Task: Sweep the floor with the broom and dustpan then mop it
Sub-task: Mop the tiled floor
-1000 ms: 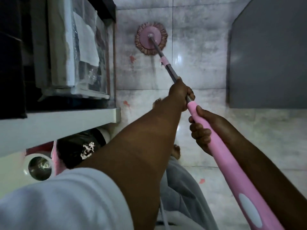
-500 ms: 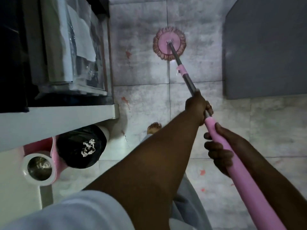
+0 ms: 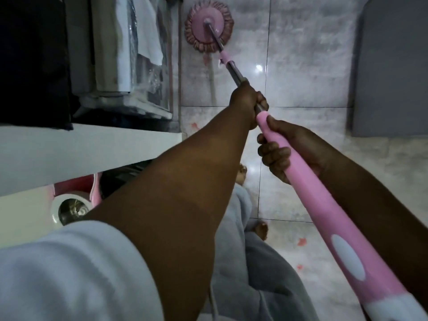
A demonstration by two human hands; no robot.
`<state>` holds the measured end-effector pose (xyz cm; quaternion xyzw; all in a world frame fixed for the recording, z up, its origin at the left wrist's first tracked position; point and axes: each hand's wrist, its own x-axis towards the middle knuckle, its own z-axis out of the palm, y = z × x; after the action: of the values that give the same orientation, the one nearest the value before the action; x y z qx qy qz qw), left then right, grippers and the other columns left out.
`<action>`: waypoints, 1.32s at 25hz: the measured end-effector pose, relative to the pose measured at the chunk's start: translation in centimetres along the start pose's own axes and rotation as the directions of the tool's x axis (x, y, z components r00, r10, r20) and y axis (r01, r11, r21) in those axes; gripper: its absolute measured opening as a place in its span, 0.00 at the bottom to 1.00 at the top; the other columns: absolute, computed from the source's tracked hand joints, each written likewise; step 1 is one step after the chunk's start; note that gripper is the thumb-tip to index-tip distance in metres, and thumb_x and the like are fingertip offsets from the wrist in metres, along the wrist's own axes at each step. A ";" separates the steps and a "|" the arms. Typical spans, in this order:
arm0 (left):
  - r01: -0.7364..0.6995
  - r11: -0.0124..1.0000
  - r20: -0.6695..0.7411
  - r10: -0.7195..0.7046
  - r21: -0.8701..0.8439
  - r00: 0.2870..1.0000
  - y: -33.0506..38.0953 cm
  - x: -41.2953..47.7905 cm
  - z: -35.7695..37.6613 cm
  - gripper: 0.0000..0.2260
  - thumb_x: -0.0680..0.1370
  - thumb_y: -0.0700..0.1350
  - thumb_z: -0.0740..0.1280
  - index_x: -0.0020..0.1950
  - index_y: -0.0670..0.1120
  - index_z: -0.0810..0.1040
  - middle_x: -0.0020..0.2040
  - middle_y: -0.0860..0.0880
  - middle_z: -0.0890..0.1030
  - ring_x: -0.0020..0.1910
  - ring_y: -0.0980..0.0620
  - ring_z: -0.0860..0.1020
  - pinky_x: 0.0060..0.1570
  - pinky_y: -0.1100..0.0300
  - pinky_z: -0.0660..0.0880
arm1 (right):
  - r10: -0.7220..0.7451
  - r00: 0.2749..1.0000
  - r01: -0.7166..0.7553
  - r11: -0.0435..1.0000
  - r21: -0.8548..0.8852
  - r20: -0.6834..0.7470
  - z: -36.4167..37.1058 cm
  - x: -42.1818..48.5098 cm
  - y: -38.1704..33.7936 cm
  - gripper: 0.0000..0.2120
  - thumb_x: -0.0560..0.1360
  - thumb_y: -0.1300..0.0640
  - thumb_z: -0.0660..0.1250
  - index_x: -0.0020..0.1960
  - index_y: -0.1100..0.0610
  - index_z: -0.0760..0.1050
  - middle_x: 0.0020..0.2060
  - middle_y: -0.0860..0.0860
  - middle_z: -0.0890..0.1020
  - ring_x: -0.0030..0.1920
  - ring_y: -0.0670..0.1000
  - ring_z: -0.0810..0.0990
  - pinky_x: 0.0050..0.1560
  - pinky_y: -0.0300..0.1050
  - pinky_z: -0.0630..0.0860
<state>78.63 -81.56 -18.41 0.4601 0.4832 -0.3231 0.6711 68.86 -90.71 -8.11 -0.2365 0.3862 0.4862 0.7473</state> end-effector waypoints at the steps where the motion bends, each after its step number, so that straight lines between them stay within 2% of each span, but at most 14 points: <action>1: -0.002 1.000 -0.009 0.002 0.007 1.000 -0.7 -0.3 -0.8 0.23 0.83 0.57 0.53 0.34 0.44 0.65 0.18 0.50 0.65 0.14 0.53 0.64 0.23 0.68 0.62 | 0.008 1.000 -0.008 1.000 -0.008 -0.002 -0.1 0.0 0.9 0.15 0.72 0.46 0.65 0.41 0.58 0.69 0.23 0.48 0.70 0.17 0.42 0.67 0.16 0.33 0.66; 4: 0.017 1.000 -0.006 -0.017 0.007 1.000 -4.4 -2.1 -2.8 0.25 0.83 0.57 0.52 0.31 0.43 0.64 0.17 0.50 0.66 0.13 0.54 0.63 0.23 0.66 0.60 | 0.031 0.999 -0.031 0.999 -0.006 0.008 -1.4 -0.9 4.8 0.14 0.71 0.46 0.66 0.41 0.58 0.69 0.23 0.49 0.70 0.17 0.43 0.67 0.16 0.33 0.67; 7: 0.025 0.999 -0.018 -0.025 -0.039 1.000 -10.4 -4.8 -4.8 0.25 0.84 0.57 0.52 0.31 0.44 0.63 0.17 0.50 0.65 0.13 0.54 0.62 0.20 0.68 0.59 | 0.039 0.999 -0.038 0.999 -0.016 0.015 -3.8 -3.2 10.7 0.14 0.70 0.47 0.66 0.41 0.58 0.70 0.23 0.49 0.70 0.17 0.43 0.67 0.16 0.33 0.66; 10: 0.061 0.997 -0.025 -0.062 -0.047 0.998 -17.6 -8.0 -5.4 0.25 0.83 0.57 0.53 0.31 0.45 0.62 0.20 0.49 0.63 0.13 0.54 0.61 0.18 0.72 0.60 | 0.007 0.999 -0.006 1.000 0.005 -0.054 -7.4 -6.4 17.2 0.15 0.69 0.47 0.68 0.43 0.59 0.71 0.24 0.50 0.71 0.18 0.44 0.67 0.16 0.34 0.66; 12: 0.092 0.996 -0.023 -0.092 0.009 0.996 -22.3 -10.0 -4.9 0.25 0.83 0.57 0.53 0.31 0.44 0.62 0.19 0.50 0.63 0.13 0.54 0.62 0.18 0.72 0.60 | -0.029 0.995 0.032 0.999 0.035 -0.100 -10.2 -9.1 20.9 0.17 0.69 0.47 0.69 0.46 0.59 0.71 0.26 0.51 0.71 0.19 0.45 0.67 0.16 0.36 0.66; 16: 0.158 0.983 0.027 -0.161 0.095 0.987 -31.3 -13.8 -2.4 0.24 0.83 0.58 0.54 0.33 0.44 0.63 0.16 0.50 0.64 0.12 0.54 0.62 0.18 0.72 0.62 | -0.073 0.988 0.095 0.981 0.166 -0.136 -15.5 -15.3 27.6 0.17 0.72 0.47 0.68 0.51 0.58 0.70 0.27 0.51 0.69 0.19 0.45 0.67 0.16 0.37 0.66; 20: 0.244 0.951 0.063 -0.260 0.191 0.964 -37.7 -16.4 -1.6 0.22 0.81 0.60 0.56 0.36 0.44 0.66 0.18 0.50 0.66 0.13 0.54 0.64 0.20 0.70 0.65 | -0.046 0.990 0.087 0.945 0.316 -0.135 -18.0 -19.0 32.9 0.18 0.70 0.46 0.70 0.49 0.57 0.70 0.25 0.51 0.69 0.18 0.46 0.66 0.15 0.38 0.66; 24: 0.211 0.954 0.091 -0.234 0.211 0.968 -35.7 -15.1 -1.4 0.22 0.81 0.60 0.57 0.38 0.44 0.67 0.18 0.50 0.66 0.13 0.54 0.64 0.20 0.70 0.66 | -0.062 0.993 0.088 0.958 0.272 -0.103 -17.5 -17.3 31.0 0.17 0.71 0.45 0.68 0.49 0.57 0.69 0.25 0.51 0.69 0.17 0.46 0.66 0.15 0.38 0.66; 27: 0.090 0.976 0.115 -0.115 0.200 0.987 -30.5 -11.6 -0.9 0.21 0.83 0.57 0.55 0.36 0.44 0.66 0.18 0.49 0.66 0.13 0.53 0.64 0.19 0.70 0.65 | -0.118 0.989 0.134 0.971 0.196 -0.090 -16.3 -13.4 26.2 0.16 0.73 0.44 0.66 0.49 0.57 0.69 0.26 0.49 0.69 0.18 0.44 0.66 0.15 0.37 0.66; 30: 0.020 0.983 0.153 -0.048 0.181 0.987 -24.9 -9.1 -0.7 0.22 0.84 0.56 0.52 0.36 0.43 0.65 0.23 0.46 0.65 0.15 0.52 0.64 0.19 0.70 0.63 | -0.150 0.988 0.153 0.976 0.152 -0.037 -14.4 -9.8 21.5 0.16 0.74 0.44 0.64 0.45 0.58 0.70 0.26 0.47 0.69 0.19 0.42 0.67 0.16 0.35 0.67; 33: 0.013 0.995 0.123 -0.025 0.095 0.992 -20.6 -7.4 -2.0 0.19 0.84 0.55 0.53 0.39 0.44 0.64 0.26 0.48 0.64 0.17 0.53 0.62 0.18 0.70 0.62 | -0.122 0.992 0.123 0.986 0.114 -0.015 -11.5 -6.8 18.9 0.15 0.74 0.44 0.63 0.42 0.57 0.70 0.25 0.47 0.69 0.18 0.41 0.67 0.16 0.34 0.67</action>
<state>57.44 -87.40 -17.95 0.4656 0.4292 -0.3800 0.6743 46.15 -94.95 -8.96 -0.2185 0.4012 0.4155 0.7865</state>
